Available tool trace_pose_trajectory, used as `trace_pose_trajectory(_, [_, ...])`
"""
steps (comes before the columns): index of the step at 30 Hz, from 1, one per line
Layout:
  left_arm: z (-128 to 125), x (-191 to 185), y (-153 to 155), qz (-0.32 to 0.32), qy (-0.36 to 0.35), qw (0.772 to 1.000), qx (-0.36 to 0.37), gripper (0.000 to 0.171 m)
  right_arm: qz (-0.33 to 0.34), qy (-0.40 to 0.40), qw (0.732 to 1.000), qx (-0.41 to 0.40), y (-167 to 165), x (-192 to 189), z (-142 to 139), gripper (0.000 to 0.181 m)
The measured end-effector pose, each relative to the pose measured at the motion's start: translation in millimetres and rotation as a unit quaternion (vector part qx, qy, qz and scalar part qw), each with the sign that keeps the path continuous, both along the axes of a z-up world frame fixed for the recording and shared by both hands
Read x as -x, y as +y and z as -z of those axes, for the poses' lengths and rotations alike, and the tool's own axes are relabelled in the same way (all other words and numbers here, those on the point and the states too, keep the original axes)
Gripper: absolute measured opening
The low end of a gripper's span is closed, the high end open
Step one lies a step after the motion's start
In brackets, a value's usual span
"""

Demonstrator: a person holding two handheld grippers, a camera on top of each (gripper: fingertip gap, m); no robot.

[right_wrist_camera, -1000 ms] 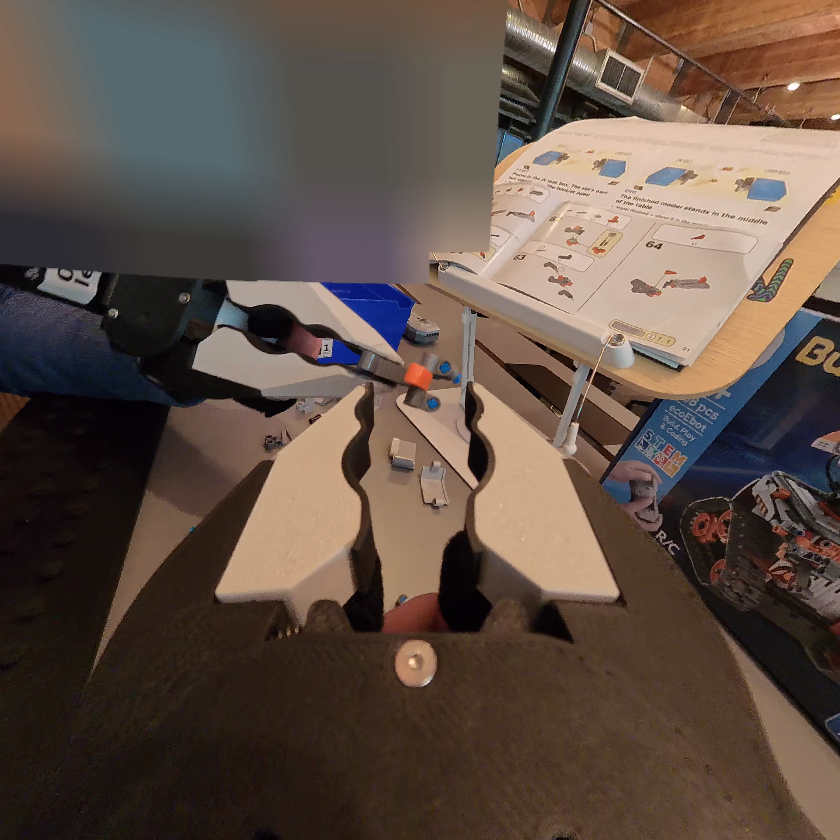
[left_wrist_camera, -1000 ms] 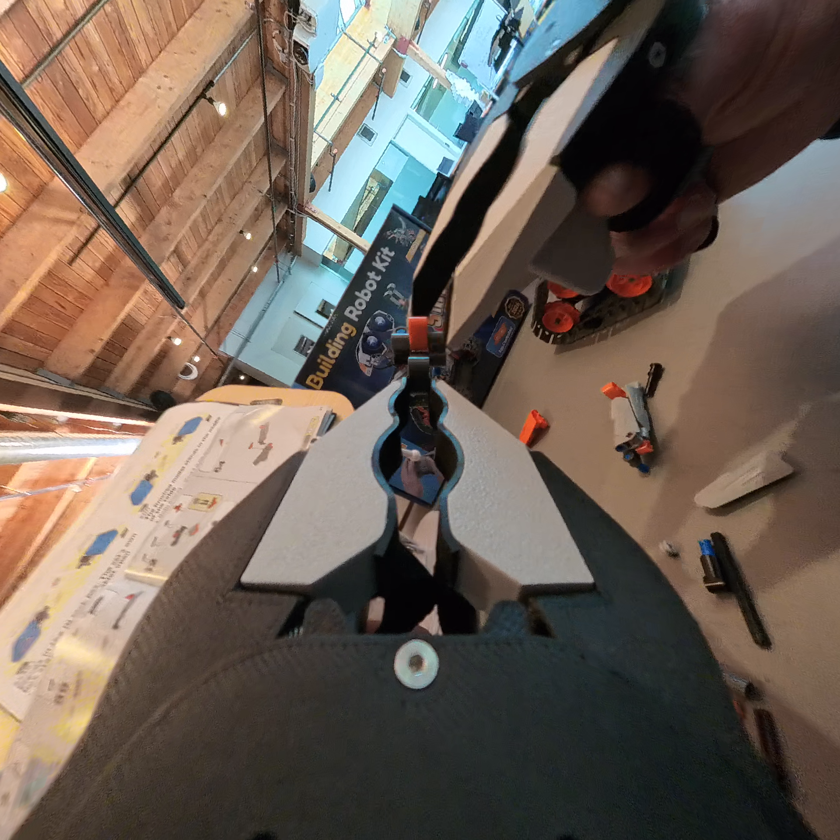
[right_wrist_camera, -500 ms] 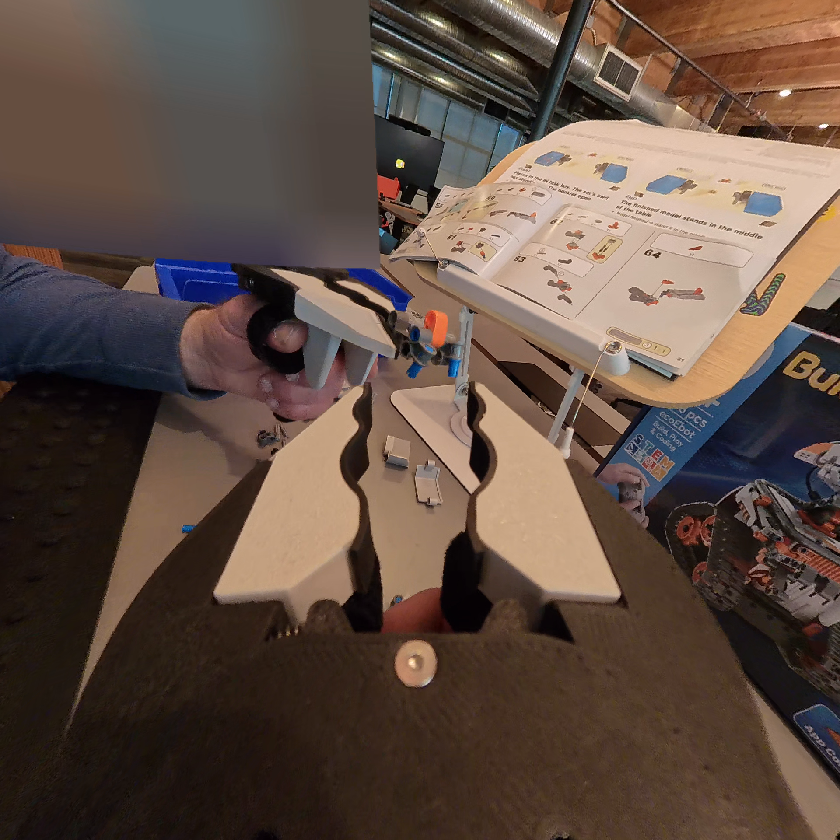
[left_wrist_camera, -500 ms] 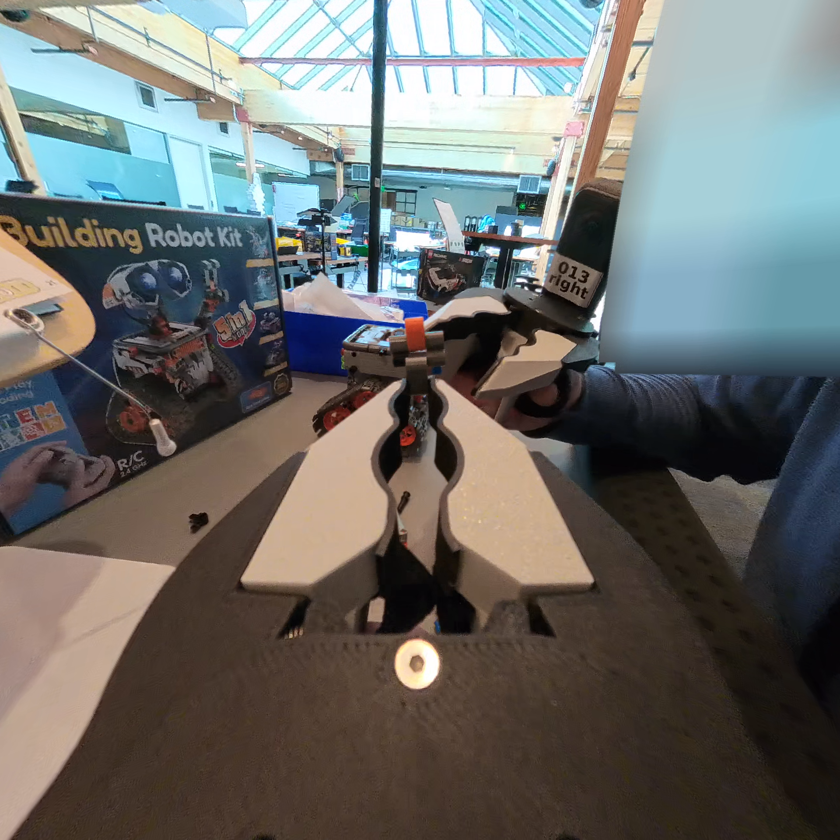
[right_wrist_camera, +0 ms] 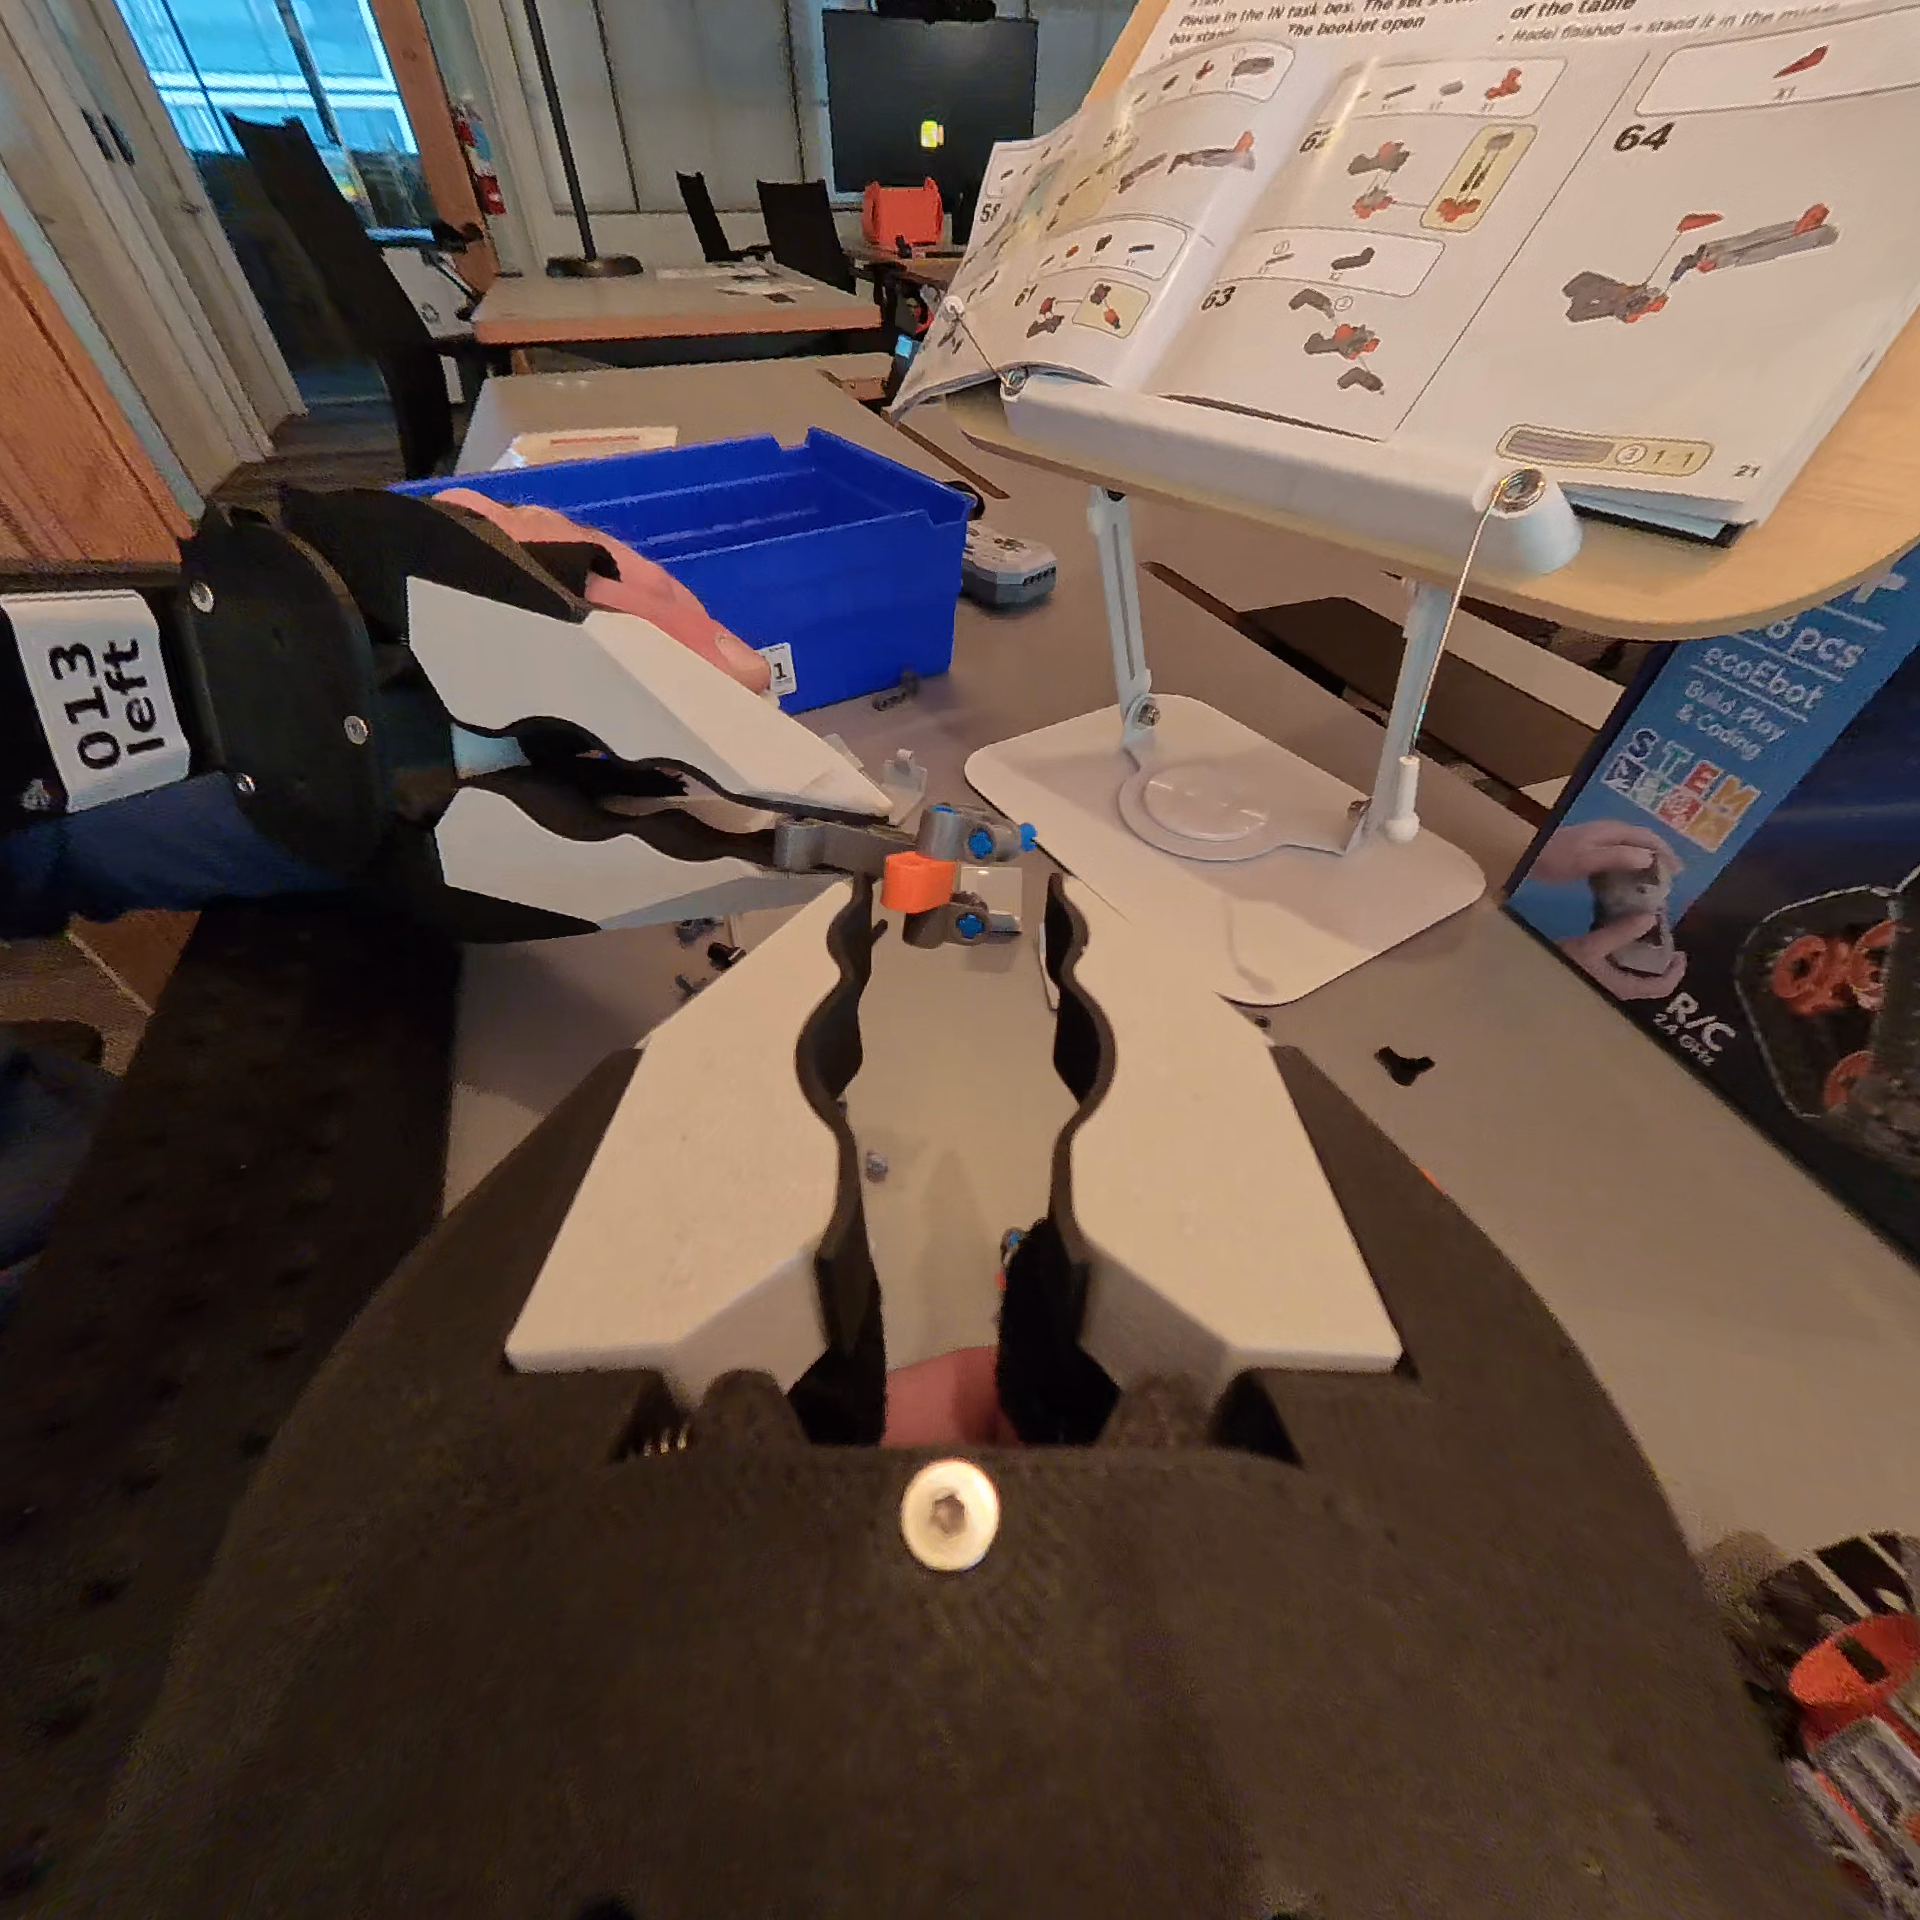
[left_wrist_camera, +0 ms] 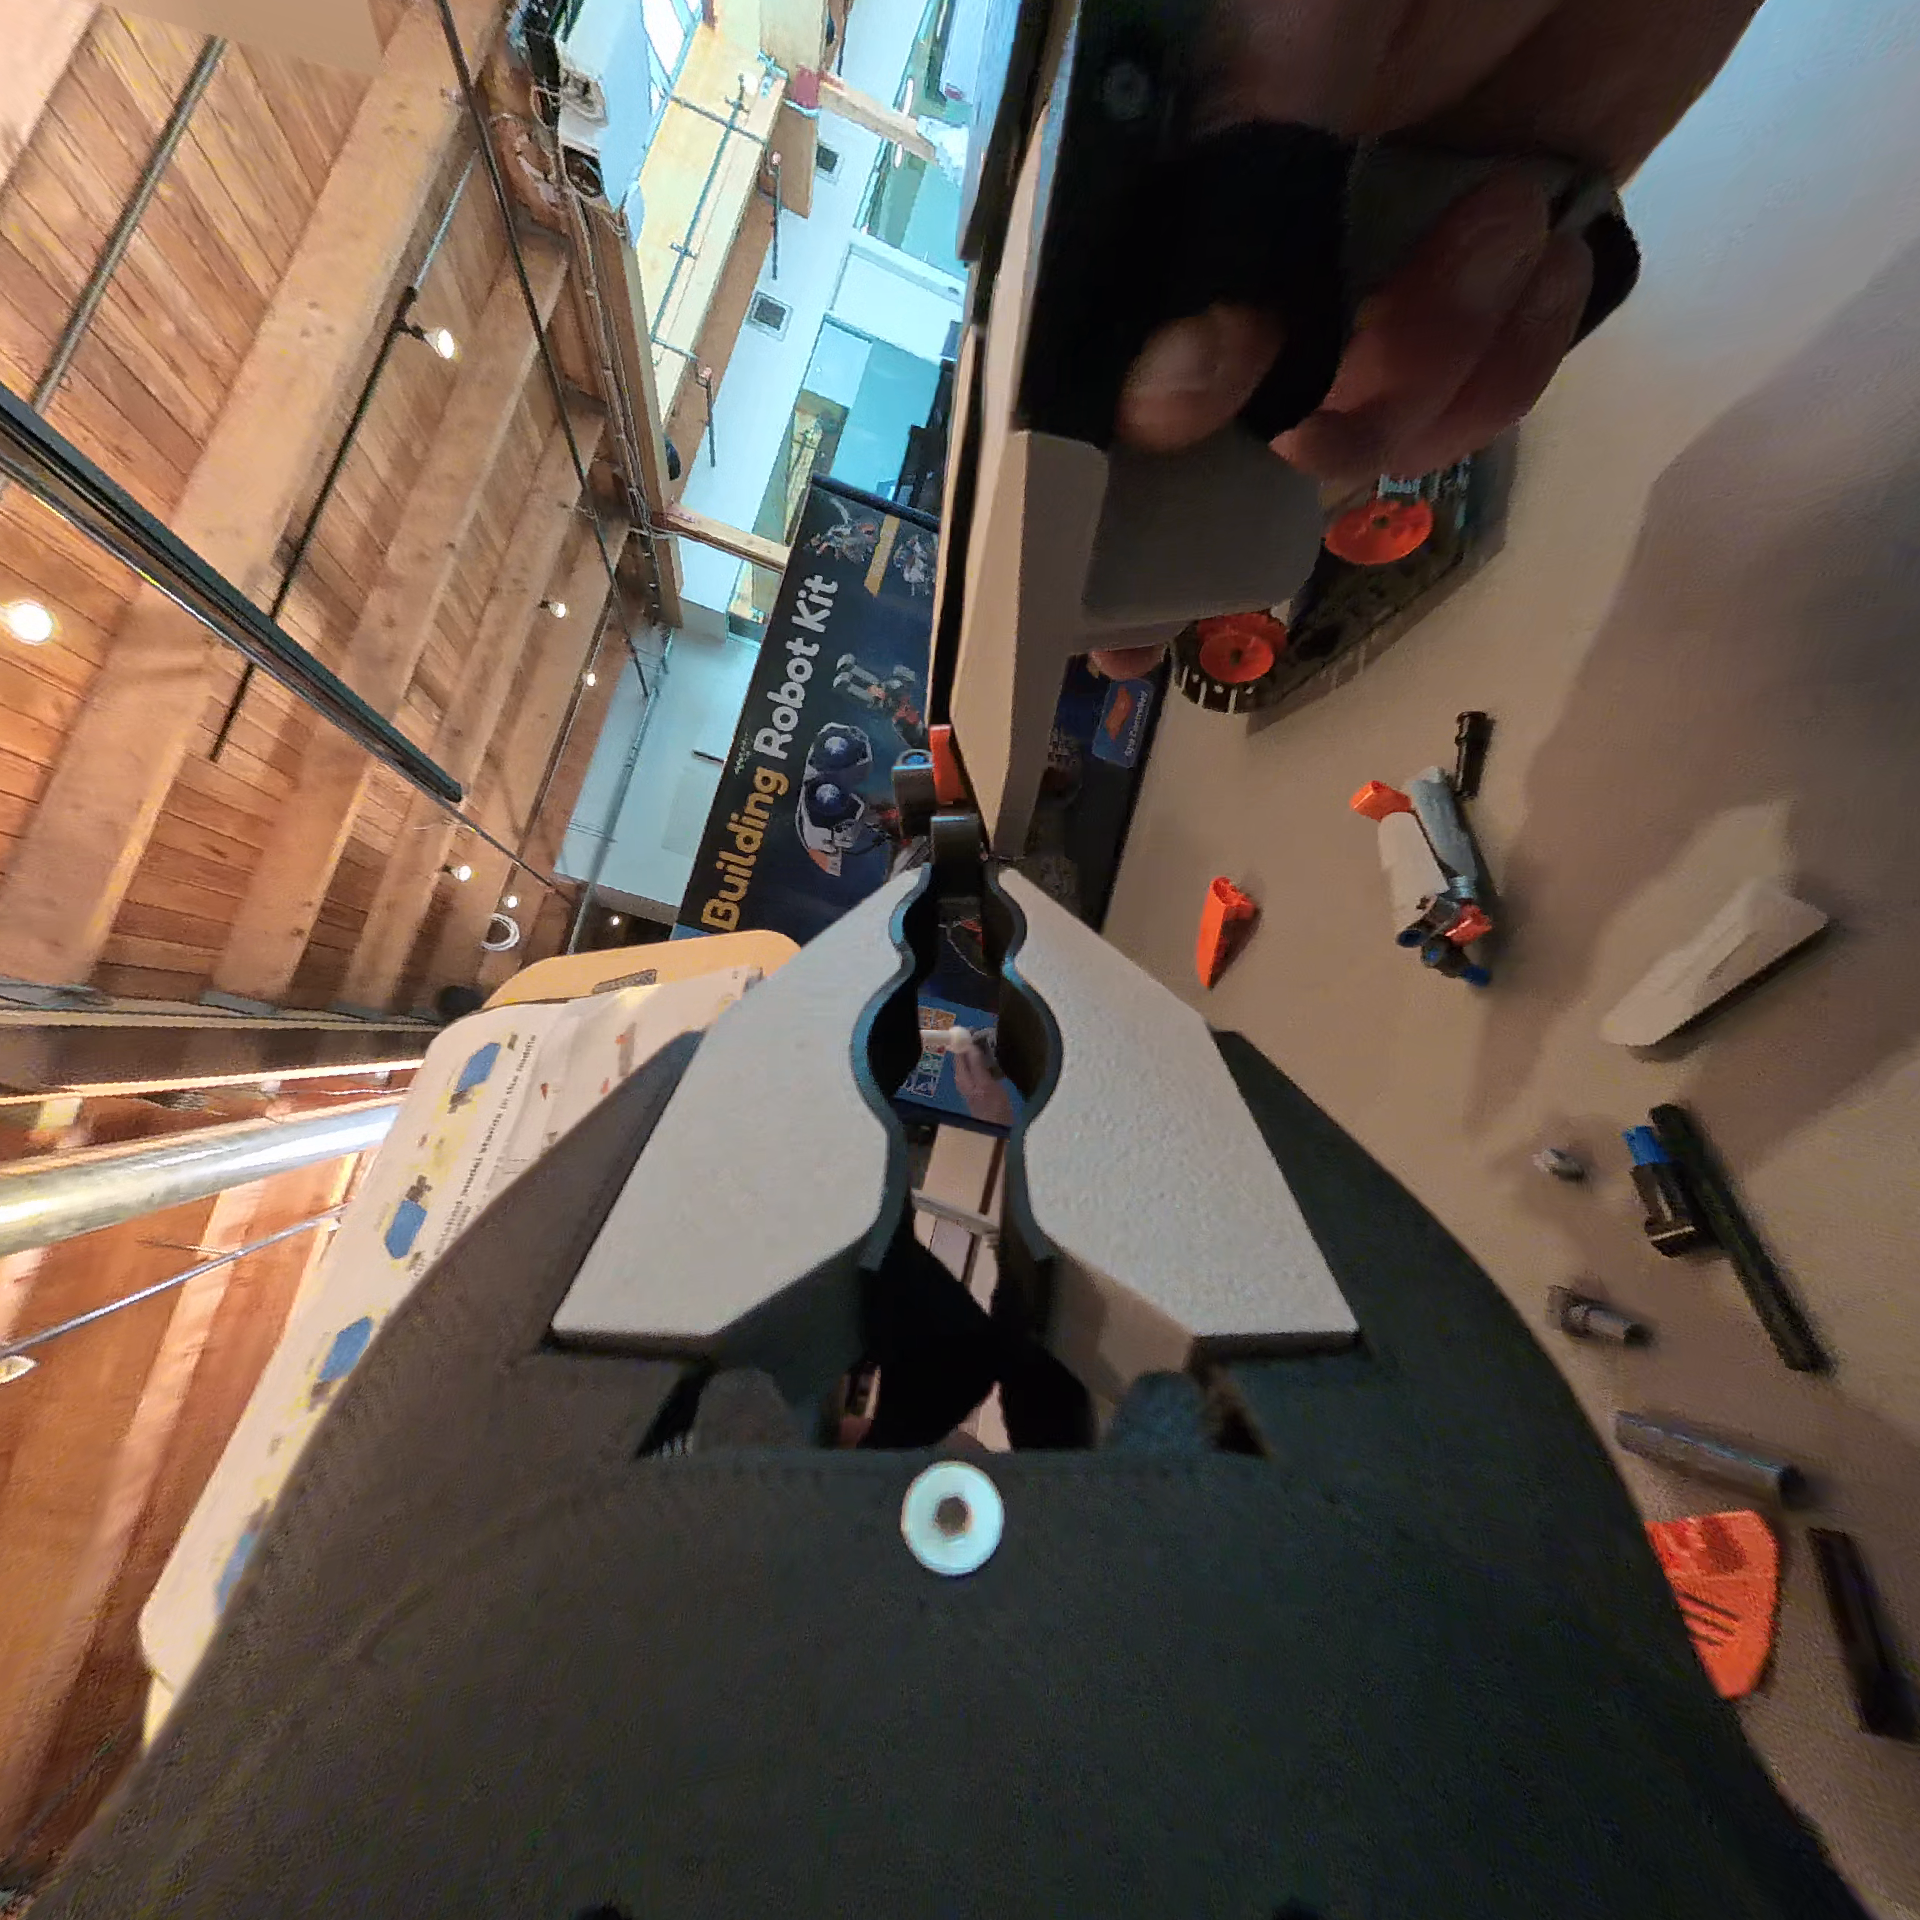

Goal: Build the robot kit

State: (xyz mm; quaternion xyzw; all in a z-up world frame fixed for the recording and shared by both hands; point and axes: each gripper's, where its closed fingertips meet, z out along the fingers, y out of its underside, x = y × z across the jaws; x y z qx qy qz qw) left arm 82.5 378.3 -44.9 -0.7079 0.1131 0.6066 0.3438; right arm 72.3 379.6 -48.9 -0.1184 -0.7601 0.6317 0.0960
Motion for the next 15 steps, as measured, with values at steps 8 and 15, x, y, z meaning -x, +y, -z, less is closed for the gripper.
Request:
trace_pose_trajectory(8, [10.7,-11.3,10.2,0.041,0.029,0.997,0.053,0.005,-0.064,-0.037,0.997,-0.017,10.2,-14.4,7.7,0.03])
trace_pose_trajectory(15, [23.6,-11.2,15.8,0.033,0.062,0.993,0.097,0.005,-0.065,-0.068,0.995,-0.03,14.3,-14.5,17.0,0.027])
